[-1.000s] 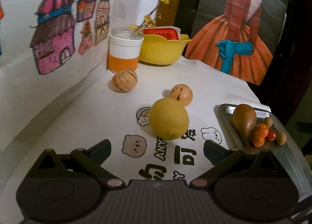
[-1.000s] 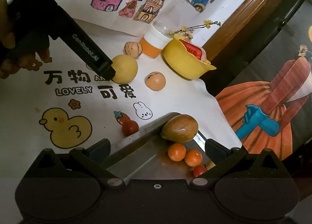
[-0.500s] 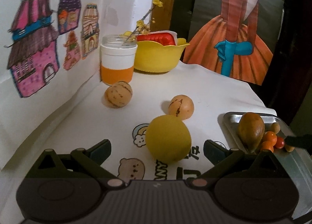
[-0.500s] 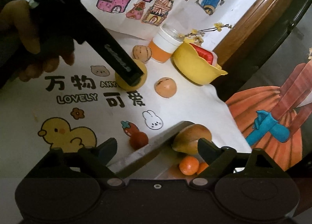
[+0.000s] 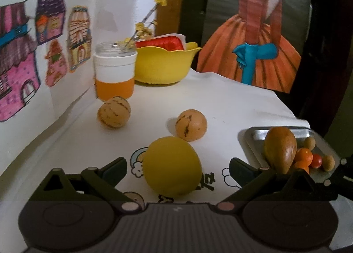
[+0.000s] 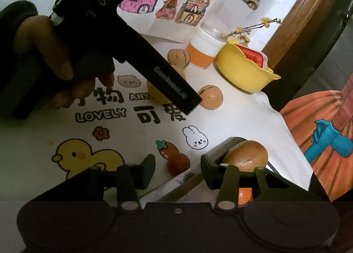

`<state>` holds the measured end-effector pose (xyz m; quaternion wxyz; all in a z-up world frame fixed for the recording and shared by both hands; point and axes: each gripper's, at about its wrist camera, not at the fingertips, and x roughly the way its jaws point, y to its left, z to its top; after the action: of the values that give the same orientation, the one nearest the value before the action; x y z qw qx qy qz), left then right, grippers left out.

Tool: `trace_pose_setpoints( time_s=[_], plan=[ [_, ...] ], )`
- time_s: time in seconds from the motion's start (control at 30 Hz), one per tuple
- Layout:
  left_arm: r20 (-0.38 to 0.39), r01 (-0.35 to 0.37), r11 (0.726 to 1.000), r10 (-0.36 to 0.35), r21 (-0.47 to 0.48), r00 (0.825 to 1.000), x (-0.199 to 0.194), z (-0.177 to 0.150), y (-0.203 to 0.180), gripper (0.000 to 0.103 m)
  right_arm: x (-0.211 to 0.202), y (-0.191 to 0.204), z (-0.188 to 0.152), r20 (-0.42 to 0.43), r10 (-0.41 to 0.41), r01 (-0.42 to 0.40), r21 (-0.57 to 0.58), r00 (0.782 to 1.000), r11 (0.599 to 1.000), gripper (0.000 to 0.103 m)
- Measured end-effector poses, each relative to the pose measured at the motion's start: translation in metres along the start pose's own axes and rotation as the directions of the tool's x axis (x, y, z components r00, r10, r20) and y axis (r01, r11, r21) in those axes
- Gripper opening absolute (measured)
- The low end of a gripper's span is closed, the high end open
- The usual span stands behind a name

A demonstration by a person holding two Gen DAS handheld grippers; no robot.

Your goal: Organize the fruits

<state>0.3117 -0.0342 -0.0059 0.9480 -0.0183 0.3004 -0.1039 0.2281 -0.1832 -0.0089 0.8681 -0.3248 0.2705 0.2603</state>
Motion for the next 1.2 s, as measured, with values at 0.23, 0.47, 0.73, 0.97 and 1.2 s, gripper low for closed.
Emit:
trace_pose_setpoints(
  time_s=[0.23,0.47,0.73,0.97,1.2],
  plan=[
    [-0.020,-0.002,1.000,0.001,-0.010,1.000,0.008,0.000,0.003,0.082,0.003,0.000,-0.001,0.010,-0.020,0.020,0.005,1.000,1.000,0.041],
    [-0.045,0.008,1.000,-0.009,-0.028,0.999,0.014,0.000,0.007,0.065,0.006,0.000,0.000,0.007,-0.014,0.014,0.016,1.000,1.000,0.031],
    [-0.056,0.014,0.999,-0.016,-0.033,0.998,0.010,-0.001,0.010,0.061,0.005,0.001,0.000,0.011,-0.022,0.022,0.035,1.000,0.999,0.025],
    [-0.076,0.040,0.999,-0.041,-0.017,0.996,-0.004,-0.008,0.002,0.061,0.003,0.002,-0.001,0.020,-0.024,0.023,0.047,1.000,0.999,0.024],
    [-0.083,0.084,0.995,-0.088,-0.053,0.993,-0.019,-0.016,0.005,0.061,-0.007,0.009,0.003,0.037,-0.015,0.014,0.032,0.999,0.999,0.019]
  ],
)
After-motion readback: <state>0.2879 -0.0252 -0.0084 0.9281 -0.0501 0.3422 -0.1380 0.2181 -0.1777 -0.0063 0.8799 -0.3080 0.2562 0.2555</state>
